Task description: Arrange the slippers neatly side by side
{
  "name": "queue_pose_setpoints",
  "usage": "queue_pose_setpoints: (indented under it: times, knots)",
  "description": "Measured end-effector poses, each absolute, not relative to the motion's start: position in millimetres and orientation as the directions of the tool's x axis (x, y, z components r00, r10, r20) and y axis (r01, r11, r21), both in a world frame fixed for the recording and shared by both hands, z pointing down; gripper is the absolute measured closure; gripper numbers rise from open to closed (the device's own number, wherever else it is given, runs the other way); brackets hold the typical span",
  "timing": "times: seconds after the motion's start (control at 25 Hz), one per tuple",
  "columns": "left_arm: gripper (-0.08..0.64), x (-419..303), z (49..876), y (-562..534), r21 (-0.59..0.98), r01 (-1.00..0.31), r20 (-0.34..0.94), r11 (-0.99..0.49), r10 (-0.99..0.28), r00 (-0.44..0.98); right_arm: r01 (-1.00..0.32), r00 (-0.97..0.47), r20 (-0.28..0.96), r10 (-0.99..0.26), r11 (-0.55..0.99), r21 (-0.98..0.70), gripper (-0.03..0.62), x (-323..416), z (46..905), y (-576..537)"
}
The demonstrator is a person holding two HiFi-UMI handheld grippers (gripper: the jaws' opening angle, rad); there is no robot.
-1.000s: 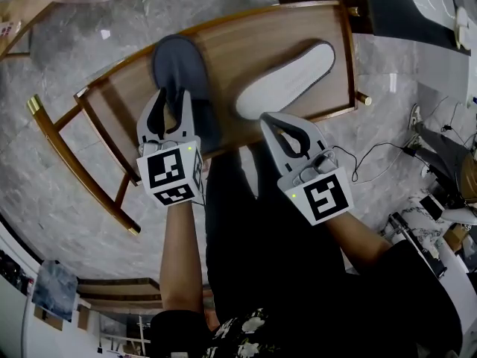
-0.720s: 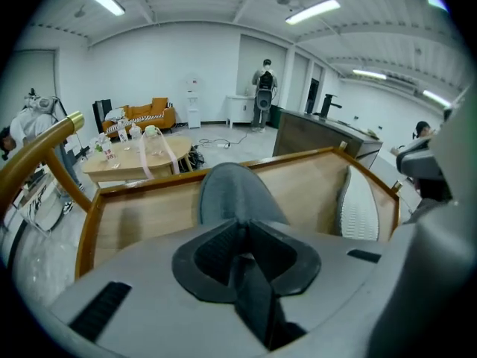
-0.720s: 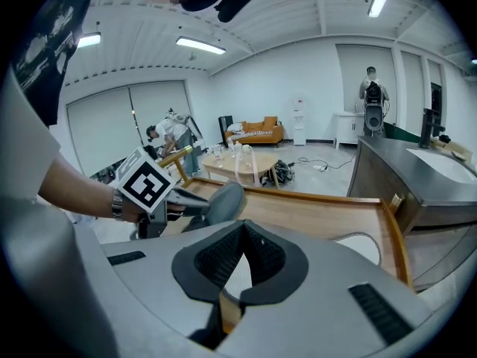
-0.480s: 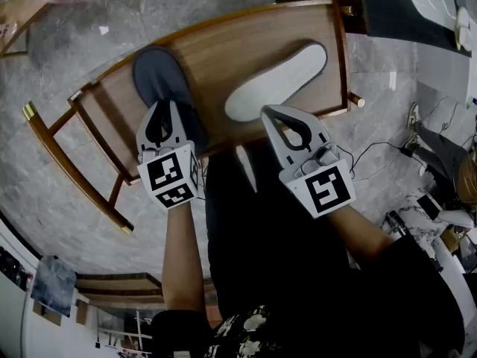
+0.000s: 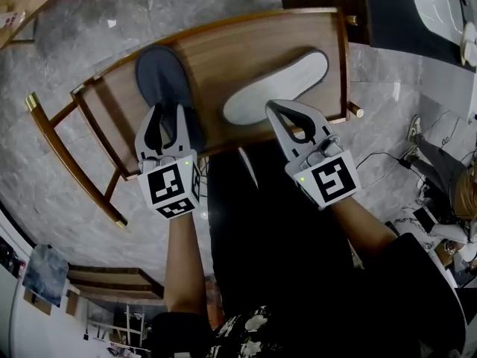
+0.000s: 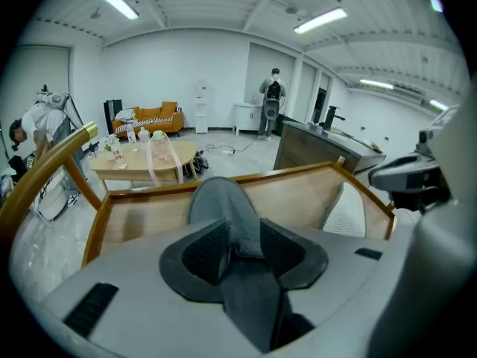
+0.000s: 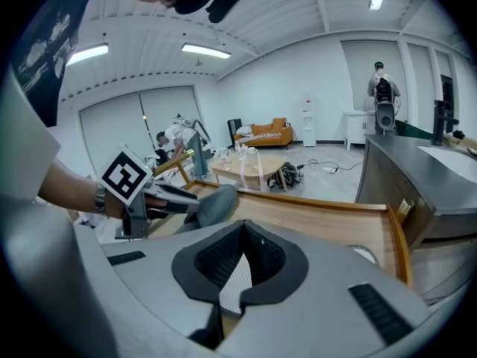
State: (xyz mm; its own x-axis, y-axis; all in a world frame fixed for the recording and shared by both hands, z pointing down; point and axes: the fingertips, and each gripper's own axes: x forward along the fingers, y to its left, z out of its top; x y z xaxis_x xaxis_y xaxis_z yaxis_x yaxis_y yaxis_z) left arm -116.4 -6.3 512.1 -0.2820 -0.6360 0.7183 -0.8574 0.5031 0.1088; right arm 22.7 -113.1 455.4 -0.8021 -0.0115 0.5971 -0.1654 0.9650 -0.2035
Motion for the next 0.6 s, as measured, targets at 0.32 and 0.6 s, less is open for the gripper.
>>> queue_pose_setpoints:
  times: [0.32, 0.6]
  knots:
    - [0.43, -56.9, 486.5, -38.0, 0.181, -0.892, 0.7, 0.414, -0.691, -0.179, 0.125, -0.797, 0.544, 0.263, 0.953, -0.277, 0.595, 0.1, 467.3, -122.7]
    - [0.453, 12.1, 505.5, -67.3, 0.329, -0.897, 0.706, 0.296, -0.708, 0.025, 0.421, -0.669, 0.61, 0.425, 0.893, -0.161, 0.595, -9.6, 484.8, -133.5]
